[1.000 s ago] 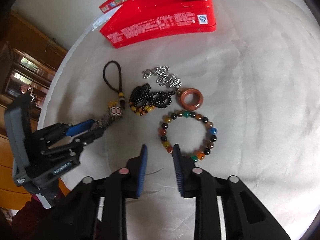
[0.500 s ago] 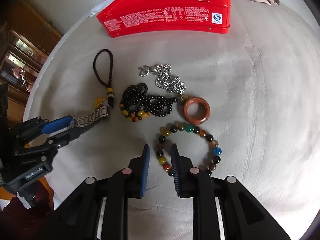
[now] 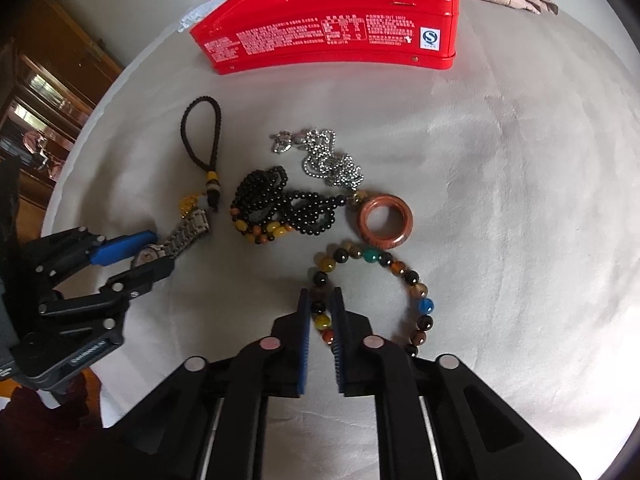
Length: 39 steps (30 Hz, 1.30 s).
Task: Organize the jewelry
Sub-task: 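Grasp the multicolour bead bracelet with the right tool while the left tool holds the watch, then carry the watch and multicolour bracelet into the red tin box and open both tools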
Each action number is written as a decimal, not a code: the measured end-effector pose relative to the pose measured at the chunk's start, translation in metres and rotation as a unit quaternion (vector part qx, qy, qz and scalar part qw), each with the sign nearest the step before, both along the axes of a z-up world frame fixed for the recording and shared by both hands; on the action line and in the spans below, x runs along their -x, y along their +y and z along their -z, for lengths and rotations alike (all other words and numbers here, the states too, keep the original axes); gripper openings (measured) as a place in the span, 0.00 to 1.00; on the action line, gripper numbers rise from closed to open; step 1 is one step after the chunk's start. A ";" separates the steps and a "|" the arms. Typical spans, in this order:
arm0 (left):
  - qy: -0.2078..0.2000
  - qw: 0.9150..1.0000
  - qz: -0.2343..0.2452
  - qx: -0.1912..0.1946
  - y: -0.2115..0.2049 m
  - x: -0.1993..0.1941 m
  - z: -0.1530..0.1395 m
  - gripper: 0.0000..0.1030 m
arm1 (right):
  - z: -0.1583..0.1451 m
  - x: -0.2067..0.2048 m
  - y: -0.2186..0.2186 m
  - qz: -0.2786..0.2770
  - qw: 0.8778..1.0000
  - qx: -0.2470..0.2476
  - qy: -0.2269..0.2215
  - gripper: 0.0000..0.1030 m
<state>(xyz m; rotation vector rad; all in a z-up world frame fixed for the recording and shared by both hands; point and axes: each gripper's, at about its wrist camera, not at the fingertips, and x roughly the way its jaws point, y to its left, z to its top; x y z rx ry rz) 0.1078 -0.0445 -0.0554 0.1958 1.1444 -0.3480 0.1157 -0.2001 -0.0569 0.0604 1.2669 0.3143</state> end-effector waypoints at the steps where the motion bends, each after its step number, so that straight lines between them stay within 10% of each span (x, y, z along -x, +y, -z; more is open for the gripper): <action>1: 0.000 1.000 -0.004 0.003 0.001 0.000 0.000 0.28 | 0.001 0.000 0.001 0.001 1.000 0.000 -0.002 0.07; 14: -0.025 0.995 -0.015 0.100 0.020 0.016 -0.046 0.27 | -0.037 0.006 -0.023 0.024 0.997 -0.071 -0.034 0.07; 39: -0.126 0.982 -0.048 0.134 0.019 -0.055 -0.139 0.28 | -0.140 -0.034 -0.039 0.054 0.986 -0.105 -0.113 0.07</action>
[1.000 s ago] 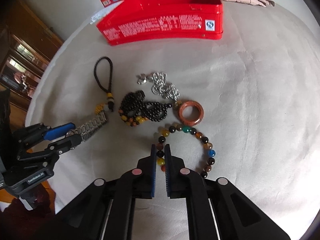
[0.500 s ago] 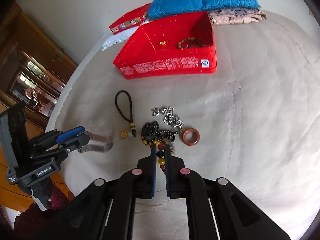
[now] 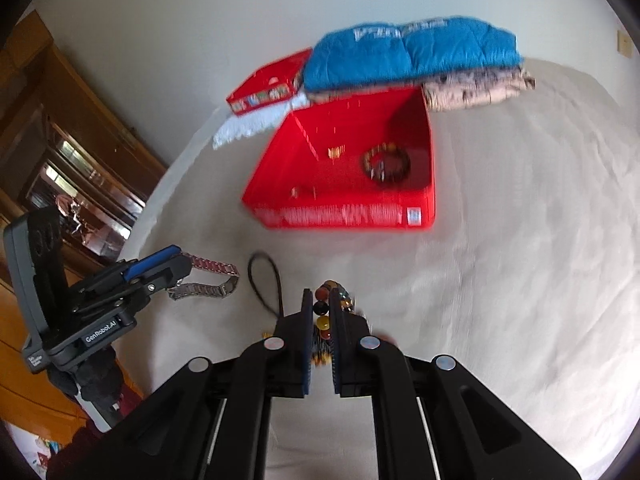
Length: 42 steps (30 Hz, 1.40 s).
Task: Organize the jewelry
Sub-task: 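Carry the watch and multicolour bracelet into the red tin box and open both tools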
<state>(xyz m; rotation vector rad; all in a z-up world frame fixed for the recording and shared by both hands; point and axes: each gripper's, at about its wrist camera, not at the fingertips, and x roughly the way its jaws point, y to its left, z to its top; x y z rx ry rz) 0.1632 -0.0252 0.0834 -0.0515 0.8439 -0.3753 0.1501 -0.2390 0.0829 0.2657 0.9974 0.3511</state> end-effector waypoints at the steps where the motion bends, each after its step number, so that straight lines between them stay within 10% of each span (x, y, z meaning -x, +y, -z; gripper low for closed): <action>1: -0.006 1.000 -0.002 0.001 -0.001 -0.006 -0.005 0.28 | -0.004 -0.005 0.001 0.001 1.000 0.001 -0.005 0.07; 10: -0.034 0.998 -0.016 0.047 -0.012 -0.088 -0.022 0.28 | -0.022 -0.091 0.010 0.024 0.999 -0.003 -0.040 0.07; 20: 0.027 0.998 -0.037 0.050 -0.016 -0.187 0.046 0.27 | 0.034 -0.179 0.029 0.030 0.999 -0.005 -0.028 0.07; 30: 0.060 0.997 -0.039 0.011 -0.024 -0.207 0.076 0.29 | 0.077 -0.205 0.028 0.030 0.999 0.041 -0.001 0.13; 42: 0.035 0.998 -0.050 -0.001 -0.022 -0.185 0.051 0.58 | 0.050 -0.184 0.013 0.054 0.996 0.052 -0.038 0.21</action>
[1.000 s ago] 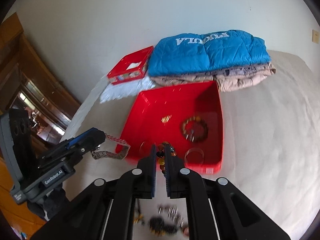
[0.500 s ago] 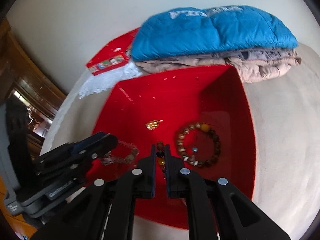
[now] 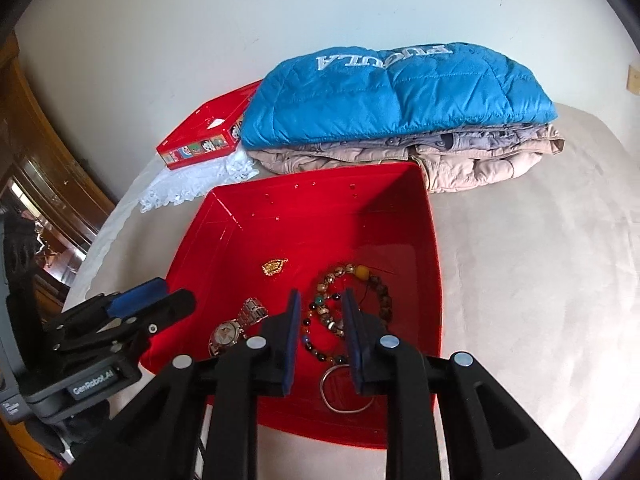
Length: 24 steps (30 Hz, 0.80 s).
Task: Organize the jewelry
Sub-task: 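Carry the watch and multicolour bracelet into the red tin box and open both tools, then move the left tool to the black braided cord and close it beside the gold charm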
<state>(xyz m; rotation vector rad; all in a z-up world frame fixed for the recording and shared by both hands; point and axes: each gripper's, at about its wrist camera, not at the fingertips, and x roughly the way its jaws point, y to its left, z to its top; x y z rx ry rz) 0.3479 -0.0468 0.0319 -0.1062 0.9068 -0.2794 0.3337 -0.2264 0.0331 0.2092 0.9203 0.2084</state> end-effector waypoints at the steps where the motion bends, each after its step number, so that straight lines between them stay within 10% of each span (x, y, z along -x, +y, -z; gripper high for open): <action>1: 0.002 1.000 -0.002 -0.004 0.000 0.001 -0.001 0.59 | 0.000 0.000 0.001 0.000 1.000 0.001 0.001 0.21; 16: -0.021 0.996 -0.046 -0.068 0.021 0.068 -0.025 0.75 | -0.013 0.061 -0.003 0.003 1.000 0.024 0.007 0.24; 24: 0.080 0.995 0.022 -0.047 0.027 0.139 0.016 0.62 | 0.004 0.127 -0.009 -0.029 0.999 0.014 0.042 0.25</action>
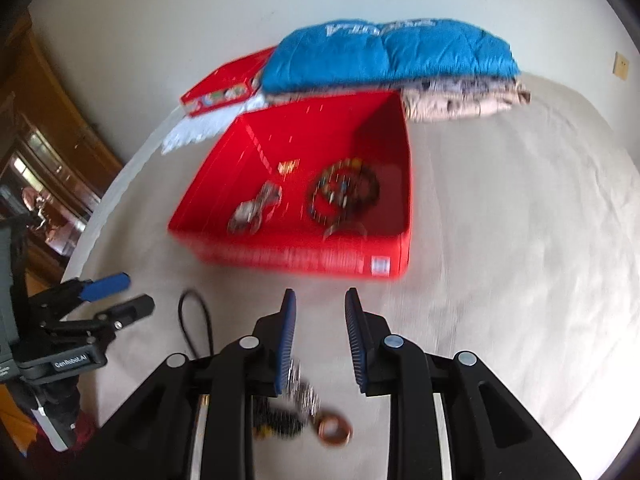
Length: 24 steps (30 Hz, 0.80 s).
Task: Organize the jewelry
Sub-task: 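Move the left tool to the black braided cord and close it beside the gold charm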
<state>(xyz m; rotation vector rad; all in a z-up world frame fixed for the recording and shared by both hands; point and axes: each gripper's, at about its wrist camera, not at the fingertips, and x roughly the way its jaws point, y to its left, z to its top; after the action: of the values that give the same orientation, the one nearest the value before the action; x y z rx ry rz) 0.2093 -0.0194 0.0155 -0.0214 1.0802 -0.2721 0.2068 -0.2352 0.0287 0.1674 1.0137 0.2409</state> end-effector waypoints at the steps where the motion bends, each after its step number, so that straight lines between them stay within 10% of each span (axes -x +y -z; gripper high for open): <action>1: 0.008 1.000 0.003 0.006 0.000 0.007 0.005 0.62 | 0.002 0.006 0.000 -0.003 1.000 -0.002 0.006 0.25; 24: 0.116 0.993 0.001 0.019 -0.052 0.021 0.064 0.29 | 0.036 0.074 -0.016 -0.016 0.999 -0.013 0.046 0.24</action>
<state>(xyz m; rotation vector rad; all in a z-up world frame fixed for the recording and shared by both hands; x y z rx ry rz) 0.1883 -0.0715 -0.0483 -0.0864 1.3051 -0.2972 0.1327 -0.2514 -0.0076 0.1865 1.1055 0.2772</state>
